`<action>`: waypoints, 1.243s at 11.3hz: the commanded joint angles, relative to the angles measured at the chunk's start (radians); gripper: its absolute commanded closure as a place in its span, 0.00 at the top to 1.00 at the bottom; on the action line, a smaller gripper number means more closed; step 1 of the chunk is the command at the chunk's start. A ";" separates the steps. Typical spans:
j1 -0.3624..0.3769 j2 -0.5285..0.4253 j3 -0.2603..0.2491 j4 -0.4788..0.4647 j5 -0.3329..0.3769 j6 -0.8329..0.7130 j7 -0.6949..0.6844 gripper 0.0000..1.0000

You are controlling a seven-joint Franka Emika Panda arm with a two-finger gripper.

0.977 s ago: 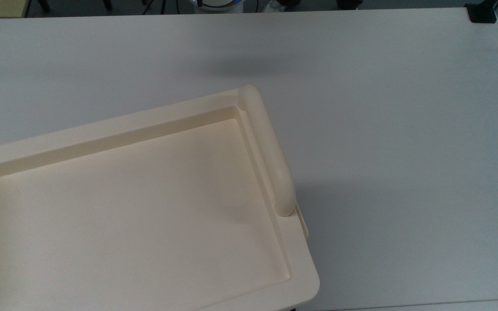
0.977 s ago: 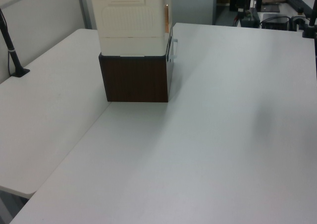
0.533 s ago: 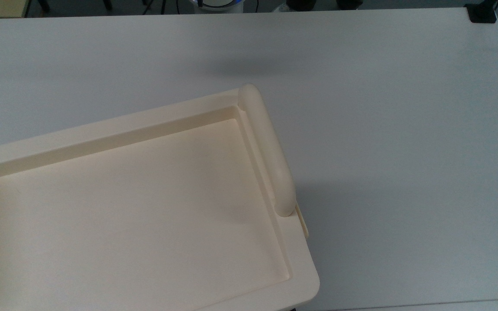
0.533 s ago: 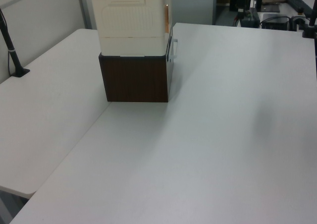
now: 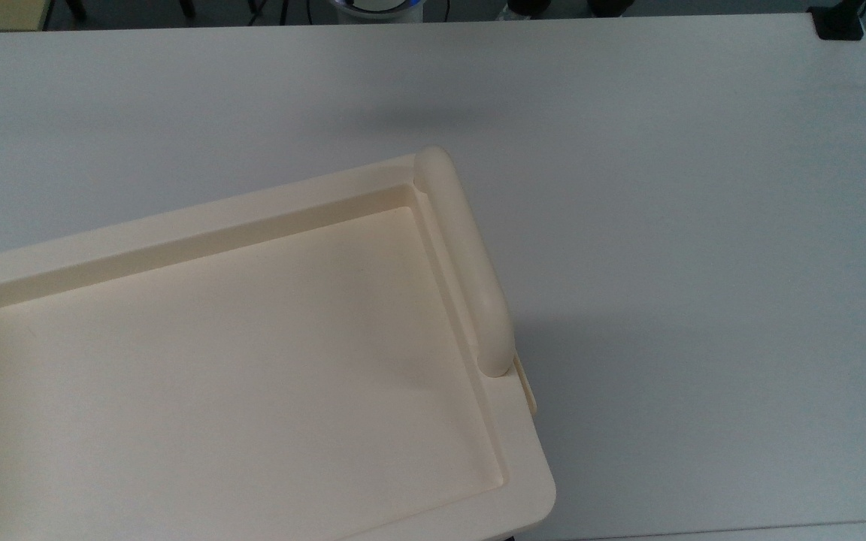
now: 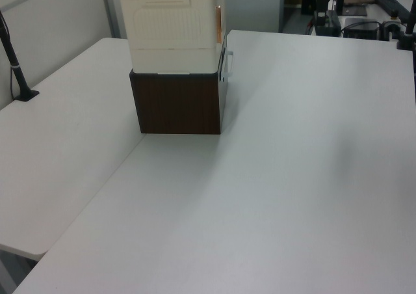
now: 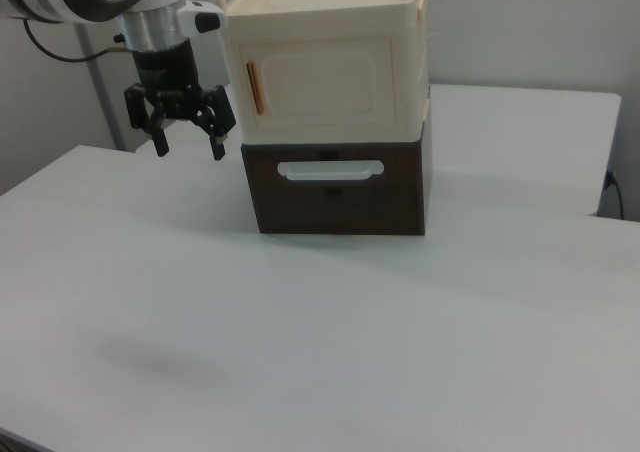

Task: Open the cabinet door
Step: 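Move the gripper toward the orange handle on the cream cabinet door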

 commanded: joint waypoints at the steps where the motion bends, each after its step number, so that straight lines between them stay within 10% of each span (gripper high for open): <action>1: 0.001 -0.022 -0.002 -0.008 -0.019 0.041 -0.187 1.00; 6: -0.008 -0.026 -0.001 -0.042 0.041 0.343 -0.200 0.98; 11: -0.026 -0.036 0.030 -0.232 0.218 0.806 -0.208 0.56; 14: -0.019 -0.008 0.039 -0.243 0.289 0.960 -0.200 0.52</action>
